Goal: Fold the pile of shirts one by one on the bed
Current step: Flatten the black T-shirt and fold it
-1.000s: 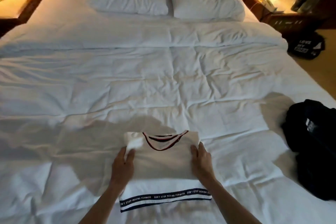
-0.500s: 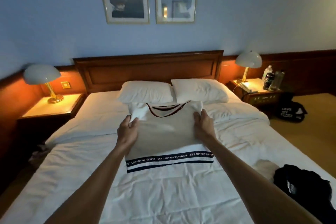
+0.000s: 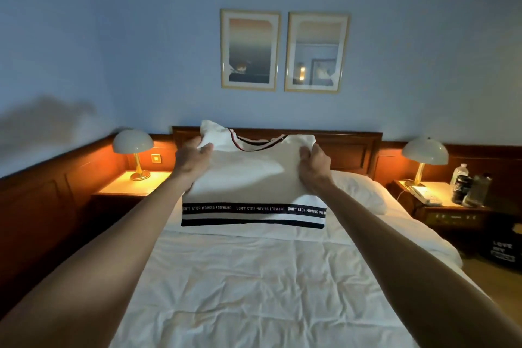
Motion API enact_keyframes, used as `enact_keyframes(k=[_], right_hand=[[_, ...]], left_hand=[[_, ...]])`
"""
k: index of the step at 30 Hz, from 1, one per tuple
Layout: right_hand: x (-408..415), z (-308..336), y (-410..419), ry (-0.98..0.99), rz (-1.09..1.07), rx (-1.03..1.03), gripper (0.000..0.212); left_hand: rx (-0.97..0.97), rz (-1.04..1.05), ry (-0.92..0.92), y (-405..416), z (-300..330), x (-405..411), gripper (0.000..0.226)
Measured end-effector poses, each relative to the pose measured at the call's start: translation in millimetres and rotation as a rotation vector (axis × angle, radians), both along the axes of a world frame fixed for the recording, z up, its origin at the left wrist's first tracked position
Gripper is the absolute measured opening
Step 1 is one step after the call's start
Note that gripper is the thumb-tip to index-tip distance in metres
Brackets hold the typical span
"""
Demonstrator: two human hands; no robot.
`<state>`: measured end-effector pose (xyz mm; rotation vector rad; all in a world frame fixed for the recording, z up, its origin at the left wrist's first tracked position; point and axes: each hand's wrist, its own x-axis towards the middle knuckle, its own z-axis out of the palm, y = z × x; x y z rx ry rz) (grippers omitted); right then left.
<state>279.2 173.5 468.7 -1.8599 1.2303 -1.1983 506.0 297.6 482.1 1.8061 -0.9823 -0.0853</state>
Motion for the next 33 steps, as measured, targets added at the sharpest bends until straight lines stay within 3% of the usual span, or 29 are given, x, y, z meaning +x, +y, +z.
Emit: enact_keyframes(k=[8, 14, 19, 24, 28, 30, 33], right_hand=[[65, 19, 51, -0.006, 0.212, -0.033, 0.036], [172, 33, 143, -0.005, 0.465, -0.079, 0.038], [277, 34, 272, -0.021, 0.69, -0.148, 0.04], [360, 40, 436, -0.053, 0.912, -0.189, 0.067], [418, 38, 563, -0.062, 1.08, -0.13, 0.037], [444, 35, 626, -0.082, 1.175, -0.097, 0.032], [474, 26, 719, -0.107, 1.31, -0.092, 0.03]], left_hand=[[-0.025, 0.206, -0.062, 95, 13, 44, 0.033], [-0.039, 0.466, -0.07, 232, 35, 105, 0.027], [-0.058, 0.689, -0.071, 392, 31, 161, 0.039], [0.014, 0.886, -0.106, 571, 31, 195, 0.034], [-0.017, 1.04, -0.083, 705, 38, 199, 0.035], [-0.065, 1.123, -0.087, 767, 39, 198, 0.026], [-0.102, 1.272, -0.046, 854, 32, 183, 0.038]])
